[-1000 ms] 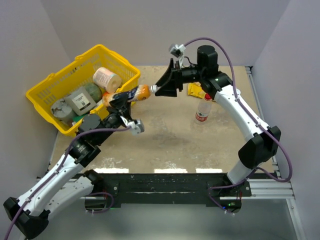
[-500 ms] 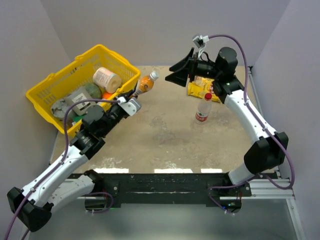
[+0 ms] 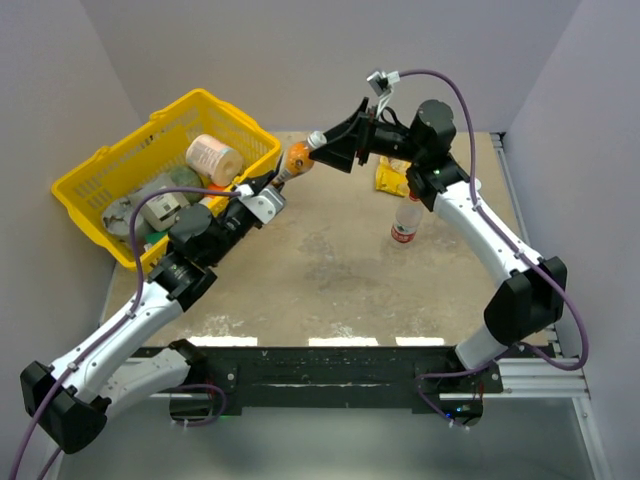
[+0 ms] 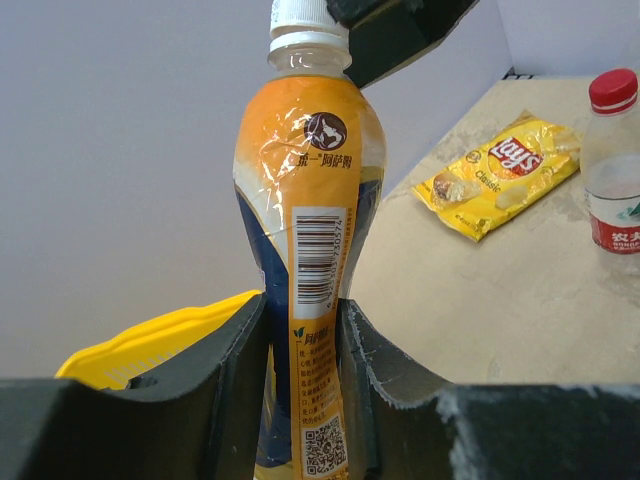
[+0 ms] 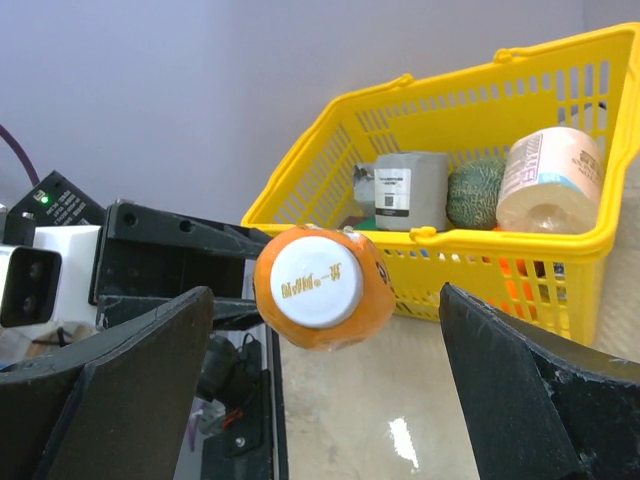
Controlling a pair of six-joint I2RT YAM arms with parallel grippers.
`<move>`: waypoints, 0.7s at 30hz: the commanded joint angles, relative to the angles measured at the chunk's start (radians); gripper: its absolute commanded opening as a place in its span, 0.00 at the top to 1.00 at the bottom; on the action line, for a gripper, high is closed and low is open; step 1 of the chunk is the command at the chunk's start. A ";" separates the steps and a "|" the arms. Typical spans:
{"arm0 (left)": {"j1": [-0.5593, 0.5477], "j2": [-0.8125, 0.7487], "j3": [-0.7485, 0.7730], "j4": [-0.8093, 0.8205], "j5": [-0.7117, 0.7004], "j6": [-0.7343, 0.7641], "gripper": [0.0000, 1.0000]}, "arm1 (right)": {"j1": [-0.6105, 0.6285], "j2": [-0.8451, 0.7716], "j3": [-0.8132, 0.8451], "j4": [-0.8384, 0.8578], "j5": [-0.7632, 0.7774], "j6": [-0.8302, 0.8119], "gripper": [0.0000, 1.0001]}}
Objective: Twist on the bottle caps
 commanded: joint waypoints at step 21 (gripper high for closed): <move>-0.020 0.020 0.028 0.010 0.152 -0.049 0.27 | 0.042 0.027 0.173 -0.088 0.128 -0.200 1.00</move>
